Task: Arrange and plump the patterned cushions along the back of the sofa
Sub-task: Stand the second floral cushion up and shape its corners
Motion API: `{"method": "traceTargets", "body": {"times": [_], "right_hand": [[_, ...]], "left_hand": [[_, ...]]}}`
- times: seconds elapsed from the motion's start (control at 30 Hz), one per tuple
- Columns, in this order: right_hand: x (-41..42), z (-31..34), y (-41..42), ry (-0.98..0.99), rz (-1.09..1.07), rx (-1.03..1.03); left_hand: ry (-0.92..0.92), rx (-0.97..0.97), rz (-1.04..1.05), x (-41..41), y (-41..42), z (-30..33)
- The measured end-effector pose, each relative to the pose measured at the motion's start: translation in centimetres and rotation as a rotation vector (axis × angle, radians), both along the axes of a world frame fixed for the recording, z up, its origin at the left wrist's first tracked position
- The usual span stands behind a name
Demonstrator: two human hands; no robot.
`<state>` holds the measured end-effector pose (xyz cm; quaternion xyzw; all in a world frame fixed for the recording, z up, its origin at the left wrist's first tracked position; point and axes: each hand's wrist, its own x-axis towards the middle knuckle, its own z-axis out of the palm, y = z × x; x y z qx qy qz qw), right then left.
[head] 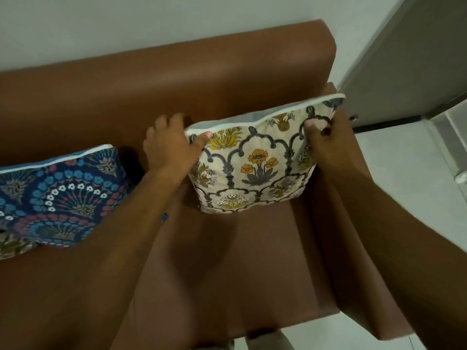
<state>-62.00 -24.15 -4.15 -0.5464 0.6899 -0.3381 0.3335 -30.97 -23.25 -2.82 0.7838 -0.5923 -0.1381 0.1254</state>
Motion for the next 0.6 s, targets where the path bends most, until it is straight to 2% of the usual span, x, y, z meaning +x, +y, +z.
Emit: {"method": "traceTargets", "body": {"times": [0.07,0.13,0.23,0.33,0.47,0.6], "right_hand": [[0.1,-0.9,0.1,0.073,-0.007,-0.048],[0.0,-1.7,0.4,0.068,-0.07,-0.068],[-0.4,-2.9,0.5,0.067,-0.106,-0.095],[0.3,-4.2,0.1,0.156,-0.049,-0.043],[1.2,-4.2,0.9,-0.225,-0.204,0.159],[1.9,-5.9,1.3,-0.275,-0.149,0.221]], "left_hand": [[-0.19,-0.151,-0.16,-1.2,0.0,0.5],[-0.223,-0.179,-0.353,-3.4,0.0,0.8],[-0.298,0.012,-0.517,-6.1,-0.6,-0.1],[-0.318,0.104,-0.478,-5.1,-2.0,-2.8],[-0.319,0.083,-0.492,-2.5,-2.9,-3.6],[-0.348,0.027,-0.601,-3.7,-2.5,-2.9]]}}
